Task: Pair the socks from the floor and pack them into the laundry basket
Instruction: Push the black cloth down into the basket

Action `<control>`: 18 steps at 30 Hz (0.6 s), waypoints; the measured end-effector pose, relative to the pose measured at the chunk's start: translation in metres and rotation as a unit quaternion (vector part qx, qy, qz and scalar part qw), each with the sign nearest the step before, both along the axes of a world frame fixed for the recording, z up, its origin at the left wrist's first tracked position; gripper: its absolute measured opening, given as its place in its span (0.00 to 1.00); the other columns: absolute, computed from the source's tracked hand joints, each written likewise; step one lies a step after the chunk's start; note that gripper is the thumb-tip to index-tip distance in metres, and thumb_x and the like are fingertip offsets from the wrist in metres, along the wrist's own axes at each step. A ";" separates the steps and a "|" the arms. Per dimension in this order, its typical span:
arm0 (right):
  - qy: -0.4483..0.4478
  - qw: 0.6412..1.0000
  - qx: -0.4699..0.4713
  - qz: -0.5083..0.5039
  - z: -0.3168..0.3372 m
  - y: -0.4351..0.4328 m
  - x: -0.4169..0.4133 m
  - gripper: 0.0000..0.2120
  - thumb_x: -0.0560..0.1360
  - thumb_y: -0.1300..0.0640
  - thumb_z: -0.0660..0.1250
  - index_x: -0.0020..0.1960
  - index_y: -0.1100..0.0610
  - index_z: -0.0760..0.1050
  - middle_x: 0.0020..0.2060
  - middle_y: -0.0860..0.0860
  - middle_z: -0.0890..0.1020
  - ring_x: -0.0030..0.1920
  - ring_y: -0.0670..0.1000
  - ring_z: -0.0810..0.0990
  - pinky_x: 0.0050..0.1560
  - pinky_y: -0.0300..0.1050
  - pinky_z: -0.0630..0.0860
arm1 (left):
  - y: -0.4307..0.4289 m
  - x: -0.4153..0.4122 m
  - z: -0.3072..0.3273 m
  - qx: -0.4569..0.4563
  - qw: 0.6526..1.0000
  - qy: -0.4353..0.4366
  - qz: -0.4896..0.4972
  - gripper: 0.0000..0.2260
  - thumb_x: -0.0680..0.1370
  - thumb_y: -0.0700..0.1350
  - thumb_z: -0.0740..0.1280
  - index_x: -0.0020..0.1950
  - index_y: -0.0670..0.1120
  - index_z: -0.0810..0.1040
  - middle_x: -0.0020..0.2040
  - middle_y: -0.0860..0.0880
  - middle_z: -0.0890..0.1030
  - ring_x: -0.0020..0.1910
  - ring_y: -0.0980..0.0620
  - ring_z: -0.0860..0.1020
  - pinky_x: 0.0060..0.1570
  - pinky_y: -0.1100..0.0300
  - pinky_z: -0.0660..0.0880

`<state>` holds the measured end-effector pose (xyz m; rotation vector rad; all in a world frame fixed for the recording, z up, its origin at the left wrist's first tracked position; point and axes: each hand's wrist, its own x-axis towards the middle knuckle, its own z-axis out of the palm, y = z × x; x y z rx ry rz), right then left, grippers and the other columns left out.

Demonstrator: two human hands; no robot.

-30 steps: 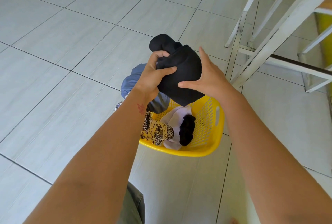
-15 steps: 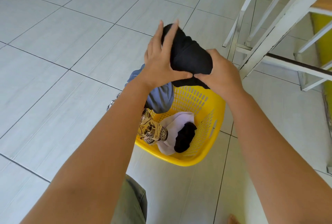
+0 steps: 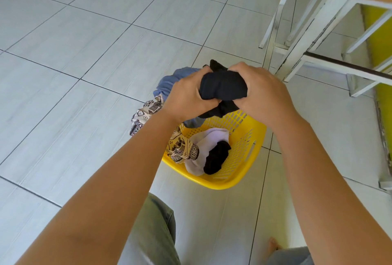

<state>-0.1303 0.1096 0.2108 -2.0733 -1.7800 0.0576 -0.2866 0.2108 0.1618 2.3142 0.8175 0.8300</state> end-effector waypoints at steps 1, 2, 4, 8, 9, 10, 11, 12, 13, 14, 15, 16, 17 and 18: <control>0.009 1.000 -0.011 0.002 -0.009 -0.006 -0.002 0.21 0.71 0.60 0.68 0.62 0.48 0.72 0.51 0.48 0.80 0.52 0.56 0.76 0.42 0.49 0.74 | -0.004 -0.003 -0.007 -0.002 1.000 0.018 -0.012 0.18 0.69 0.48 0.74 0.55 0.43 0.75 0.41 0.47 0.81 0.40 0.48 0.80 0.38 0.53 0.75; 0.021 1.000 -0.020 0.006 -0.021 -0.011 -0.004 0.19 0.71 0.60 0.68 0.61 0.49 0.72 0.49 0.48 0.80 0.51 0.55 0.77 0.40 0.49 0.73 | -0.009 -0.006 -0.014 -0.009 0.999 0.040 -0.025 0.19 0.70 0.49 0.75 0.56 0.44 0.75 0.43 0.48 0.82 0.42 0.48 0.80 0.39 0.53 0.76; 0.037 0.999 -0.035 0.011 -0.048 -0.022 -0.008 0.16 0.72 0.59 0.67 0.58 0.50 0.72 0.46 0.48 0.80 0.48 0.55 0.78 0.37 0.47 0.72 | -0.016 -0.011 -0.032 -0.032 0.993 0.101 -0.046 0.21 0.70 0.51 0.74 0.59 0.46 0.74 0.49 0.49 0.81 0.48 0.49 0.80 0.45 0.52 0.76; -0.034 0.994 -0.105 0.011 -0.099 -0.035 -0.017 0.15 0.73 0.57 0.69 0.58 0.50 0.70 0.46 0.49 0.81 0.47 0.54 0.81 0.36 0.48 0.77 | -0.023 -0.019 -0.068 -0.063 0.964 0.236 -0.106 0.26 0.69 0.52 0.75 0.63 0.45 0.72 0.72 0.46 0.68 0.69 0.45 0.69 0.66 0.49 0.69; -0.065 0.990 -0.126 0.015 -0.108 -0.036 -0.020 0.17 0.73 0.57 0.70 0.59 0.50 0.69 0.47 0.49 0.81 0.48 0.54 0.81 0.36 0.47 0.77 | -0.023 -0.020 -0.075 -0.056 0.955 0.266 -0.121 0.26 0.70 0.51 0.75 0.64 0.44 0.72 0.77 0.44 0.62 0.73 0.44 0.65 0.69 0.49 0.66; -0.086 0.986 -0.144 0.017 -0.115 -0.035 -0.022 0.18 0.73 0.57 0.70 0.60 0.50 0.68 0.49 0.49 0.82 0.50 0.54 0.81 0.37 0.47 0.75 | -0.023 -0.021 -0.081 -0.053 0.946 0.293 -0.132 0.26 0.71 0.51 0.74 0.65 0.43 0.71 0.79 0.44 0.57 0.76 0.45 0.61 0.71 0.49 0.64; -0.097 0.982 -0.161 0.018 -0.119 -0.033 -0.024 0.19 0.74 0.58 0.70 0.61 0.50 0.68 0.50 0.49 0.82 0.52 0.55 0.81 0.38 0.47 0.75 | -0.025 -0.021 -0.085 -0.056 0.935 0.321 -0.143 0.27 0.73 0.50 0.73 0.68 0.42 0.69 0.80 0.44 0.53 0.78 0.46 0.57 0.73 0.49 0.61; -0.103 0.978 -0.180 0.016 -0.123 -0.030 -0.027 0.19 0.74 0.58 0.69 0.61 0.51 0.67 0.51 0.50 0.81 0.53 0.55 0.81 0.40 0.49 0.75 | -0.026 -0.021 -0.090 -0.061 0.923 0.347 -0.151 0.30 0.74 0.49 0.72 0.72 0.42 0.65 0.80 0.44 0.51 0.79 0.46 0.53 0.75 0.49 0.57; -0.106 0.973 -0.204 0.013 -0.126 -0.026 -0.028 0.20 0.74 0.59 0.69 0.62 0.51 0.66 0.51 0.50 0.81 0.54 0.56 0.81 0.41 0.50 0.76 | -0.028 -0.020 -0.093 -0.069 0.912 0.372 -0.156 0.34 0.75 0.48 0.71 0.76 0.43 0.59 0.80 0.45 0.50 0.79 0.47 0.51 0.76 0.49 0.54; -0.109 0.966 -0.232 0.012 -0.129 -0.023 -0.029 0.21 0.74 0.60 0.69 0.63 0.51 0.66 0.52 0.51 0.81 0.54 0.57 0.80 0.42 0.51 0.76 | -0.029 -0.019 -0.095 -0.074 0.902 0.394 -0.159 0.37 0.76 0.47 0.70 0.79 0.43 0.53 0.80 0.44 0.49 0.79 0.47 0.49 0.77 0.49 0.52; -0.109 0.958 -0.264 0.015 -0.132 -0.019 -0.031 0.23 0.74 0.60 0.69 0.65 0.51 0.65 0.53 0.52 0.80 0.55 0.58 0.80 0.44 0.51 0.76 | -0.031 -0.019 -0.097 -0.076 0.892 0.414 -0.164 0.40 0.77 0.47 0.69 0.80 0.43 0.48 0.80 0.44 0.47 0.80 0.46 0.47 0.77 0.50 0.50; -0.108 0.949 -0.295 0.023 -0.136 -0.015 -0.031 0.25 0.73 0.60 0.69 0.66 0.51 0.64 0.54 0.53 0.80 0.57 0.58 0.80 0.46 0.52 0.76 | -0.033 -0.017 -0.100 -0.077 0.882 0.434 -0.168 0.41 0.77 0.47 0.69 0.80 0.43 0.44 0.80 0.44 0.46 0.80 0.46 0.46 0.78 0.50 0.49; -0.108 0.939 -0.324 0.030 -0.141 -0.012 -0.031 0.26 0.73 0.60 0.69 0.68 0.52 0.63 0.57 0.53 0.79 0.60 0.58 0.78 0.51 0.54 0.76 | -0.035 -0.016 -0.102 -0.076 0.872 0.453 -0.171 0.41 0.78 0.48 0.68 0.80 0.43 0.43 0.80 0.44 0.45 0.80 0.46 0.45 0.78 0.50 0.48; -0.110 0.928 -0.355 0.035 -0.145 -0.010 -0.031 0.28 0.73 0.58 0.70 0.69 0.52 0.62 0.62 0.53 0.77 0.66 0.58 0.74 0.58 0.55 0.74 | -0.037 -0.016 -0.105 -0.076 0.863 0.470 -0.171 0.41 0.78 0.49 0.67 0.80 0.43 0.42 0.80 0.44 0.44 0.79 0.46 0.44 0.77 0.50 0.48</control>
